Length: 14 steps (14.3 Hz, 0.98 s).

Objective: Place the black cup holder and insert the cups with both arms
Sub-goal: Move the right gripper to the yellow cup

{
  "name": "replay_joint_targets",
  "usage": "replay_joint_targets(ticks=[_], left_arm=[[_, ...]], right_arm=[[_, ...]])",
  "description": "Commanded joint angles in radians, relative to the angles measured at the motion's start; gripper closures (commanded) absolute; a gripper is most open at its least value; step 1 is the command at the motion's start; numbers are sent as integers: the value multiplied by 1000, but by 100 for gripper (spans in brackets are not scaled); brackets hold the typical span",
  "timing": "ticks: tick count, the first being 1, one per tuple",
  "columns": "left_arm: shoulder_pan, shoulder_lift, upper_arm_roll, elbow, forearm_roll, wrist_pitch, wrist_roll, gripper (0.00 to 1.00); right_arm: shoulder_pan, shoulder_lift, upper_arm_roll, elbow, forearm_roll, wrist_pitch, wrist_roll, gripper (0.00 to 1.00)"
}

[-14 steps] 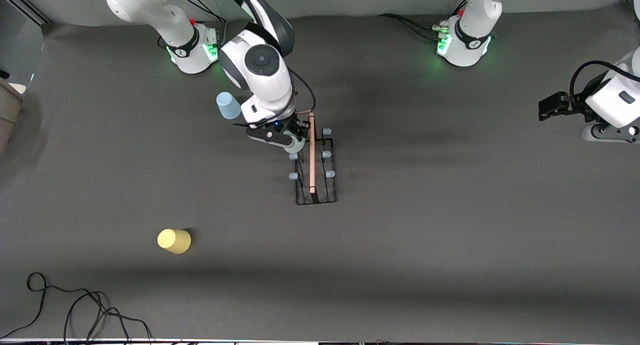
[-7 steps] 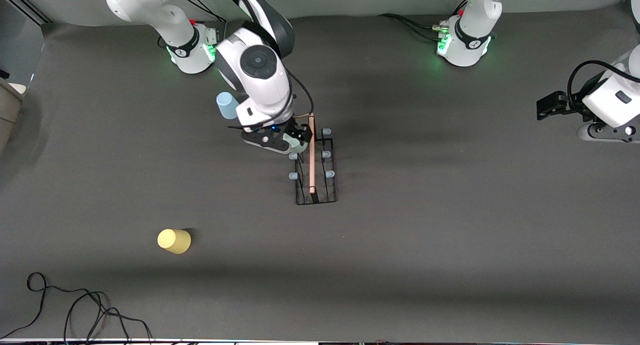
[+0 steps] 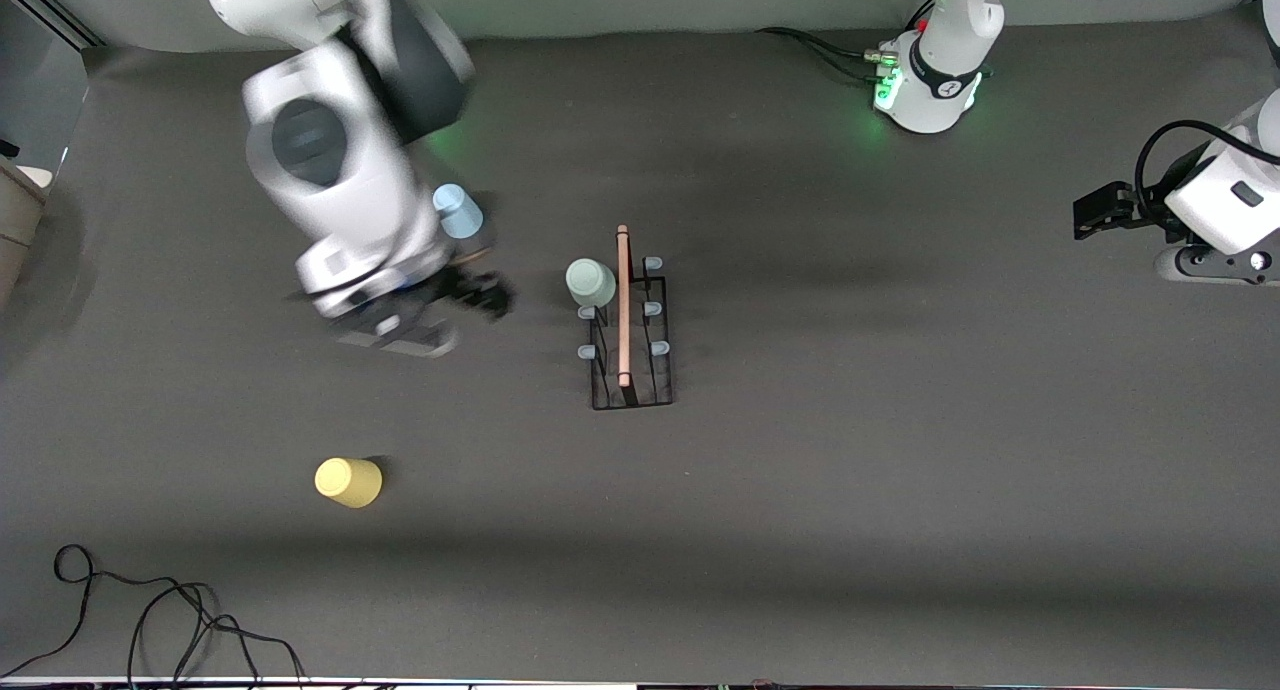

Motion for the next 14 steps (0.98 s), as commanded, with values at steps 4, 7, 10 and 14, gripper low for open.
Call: replay_joint_targets(ticks=[4,7,10,14], left_arm=[[5,3,-1,24,-9,-26,5,0],[3,3,-1,26,-7,-26,9,0],[3,3,-1,26,-7,-26,9,0],[3,3,-1,26,-7,-26,9,0]], right_arm=[[-292,69,10,92,6,-15,-492,0],[-352,143,11,85,8,83,-558,0],[-362,247,11,63,21,219,-568,0],[-365,338,13,63,83,353,-571,0]])
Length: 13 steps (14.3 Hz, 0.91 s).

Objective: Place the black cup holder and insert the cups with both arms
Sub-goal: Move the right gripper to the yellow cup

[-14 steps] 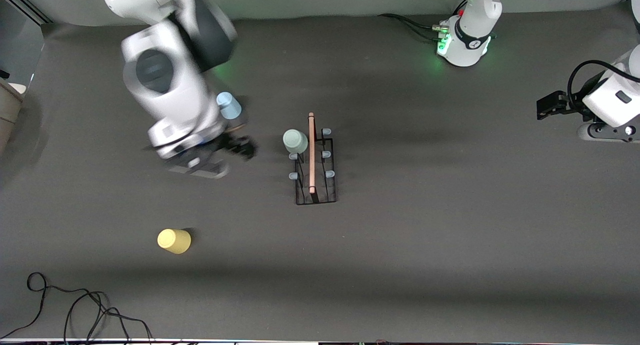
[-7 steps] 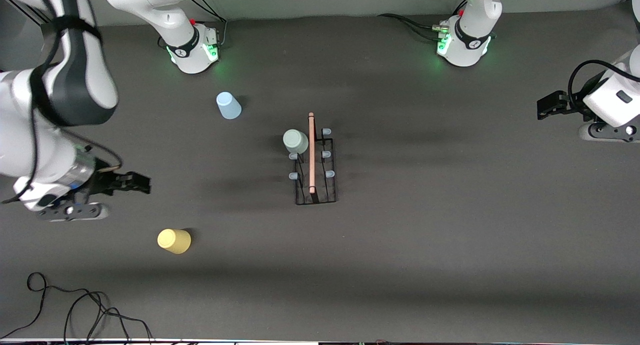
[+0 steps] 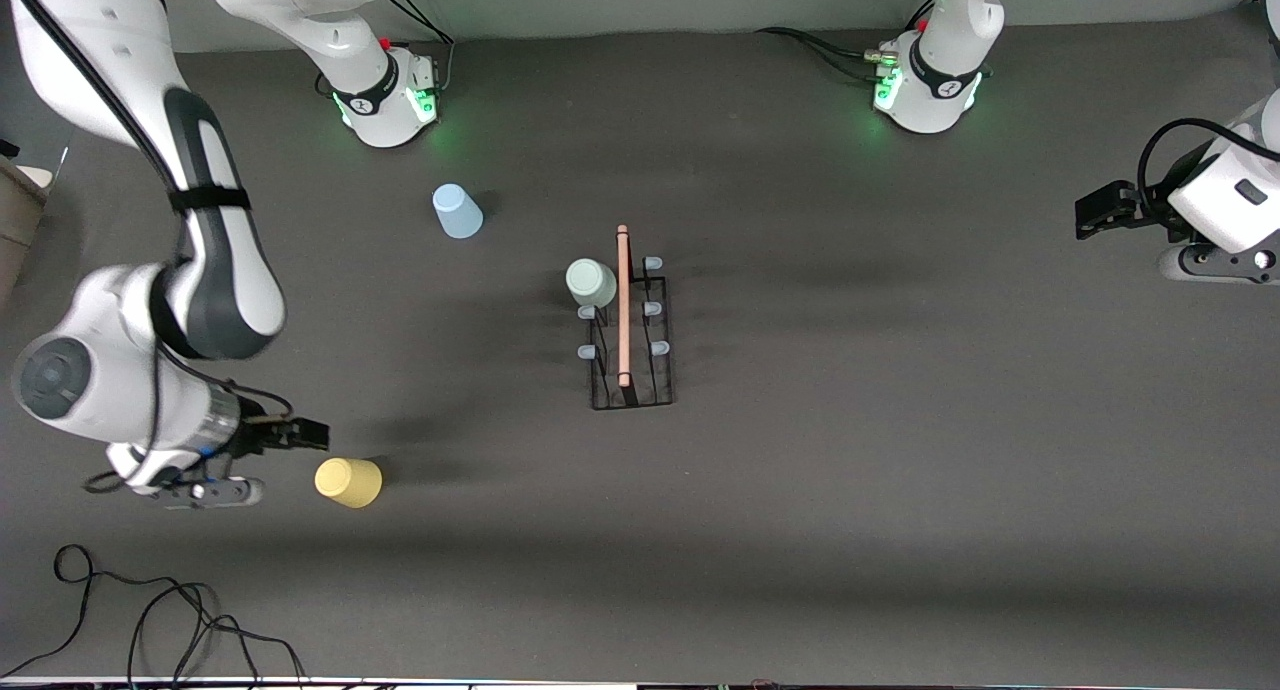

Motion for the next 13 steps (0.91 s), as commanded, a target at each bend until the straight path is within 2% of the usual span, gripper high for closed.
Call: replay_joint_targets(ticks=[1,6,11,12,13], left_arm=[[3,3,-2,19,-7,-23,9,0],[3,3,-2,19,-7,-23,11,0],[3,3,-2,19,-7,-23,11,0],[3,3,-2,19,-7,-23,11,0],[3,3,-2,19,-7,-23,11,0]], right_arm=[[-8,47,10,20,29,81,-25,0],[-9,141,12,15,29,240,-26,0],[-8,170,15,-18,57,258,-31,0],[-8,176,15,-18,55,258,-31,25],[-8,176,15,-18,55,254,-34,45]])
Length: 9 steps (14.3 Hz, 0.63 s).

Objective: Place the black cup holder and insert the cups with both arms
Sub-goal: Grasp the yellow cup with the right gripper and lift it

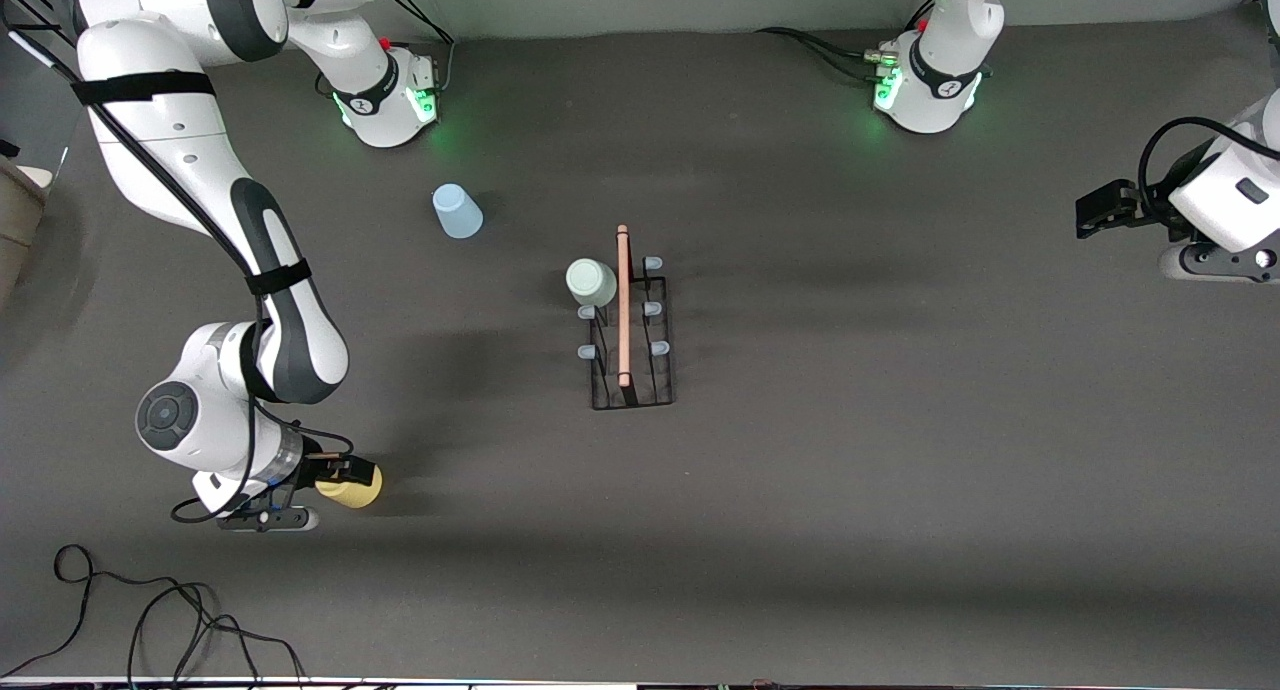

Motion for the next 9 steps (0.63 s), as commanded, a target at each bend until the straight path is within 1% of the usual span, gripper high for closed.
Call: replay_joint_targets(ticks=[1,2,4,5,7,9], left_arm=[[3,3,-1,17,-7,-20,10,0],[3,3,-1,17,-7,-20,10,0],[5,3,-1,17,-7,-20,12,0],[5,3,-1,17,-7,-20,12,0],[5,3,-1,17,-7,-20,12,0],[5,3,-1,17,-7,-20,12,0]], right_arm=[[-6,-6,9,-6,20,8,-39,58],[-7,-13,9,-6,20,7,-64,65],[-9,-45,7,-4,20,-4,-85,65],[-7,-80,4,0,14,-56,-94,65],[-1,-160,1,49,0,-229,-93,65],[5,-245,3,77,-40,-373,-81,65]])
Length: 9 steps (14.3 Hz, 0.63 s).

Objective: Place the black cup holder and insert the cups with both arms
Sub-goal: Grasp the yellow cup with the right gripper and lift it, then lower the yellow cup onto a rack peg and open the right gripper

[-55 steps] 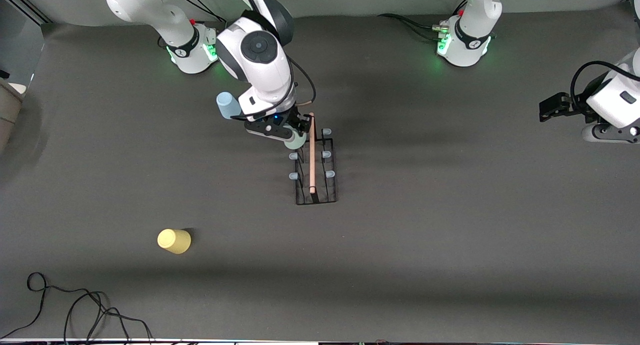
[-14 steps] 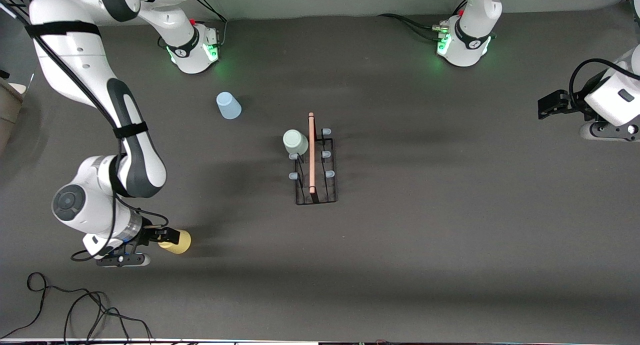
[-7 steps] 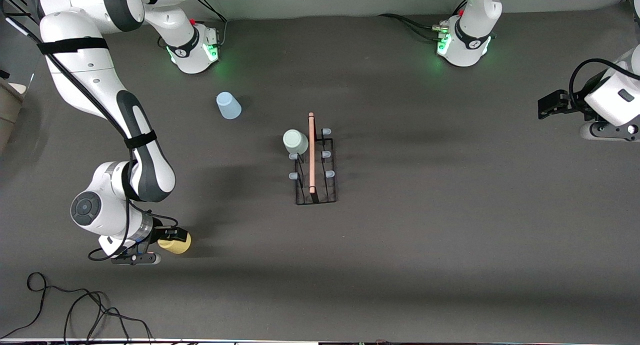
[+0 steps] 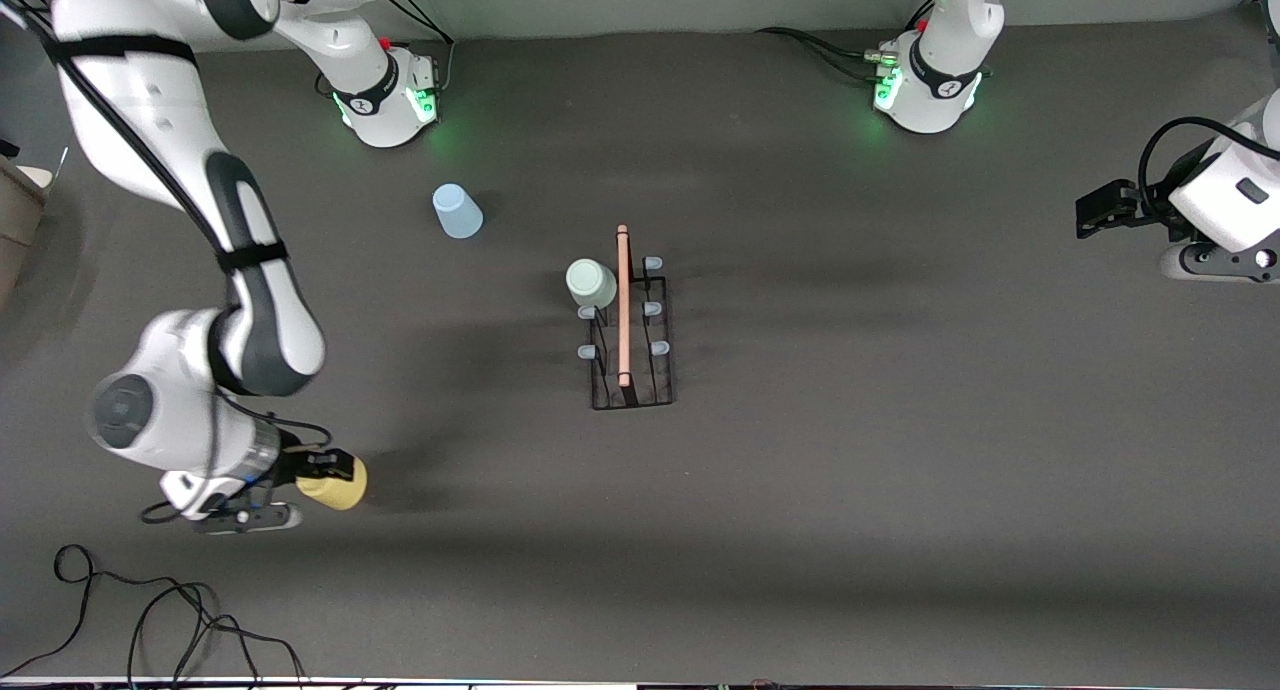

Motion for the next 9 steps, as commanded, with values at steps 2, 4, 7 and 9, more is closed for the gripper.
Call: replay_joint_targets(ticks=[2,4,7,9], left_arm=[[5,2,-2,16,-6,-19,12,0],[5,2,-2,16,-7,-19,12,0],[5,2,-2,16,-7,-19,12,0],[5,2,-2,16,-7,-19,12,0]], right_arm=[[28,-173,12,3,-38,-218,44,65],[107,-210,9,3,-38,-273,171,65],[238,-215,12,35,-36,-310,403,65],[346,-209,12,51,-33,-311,571,65]])
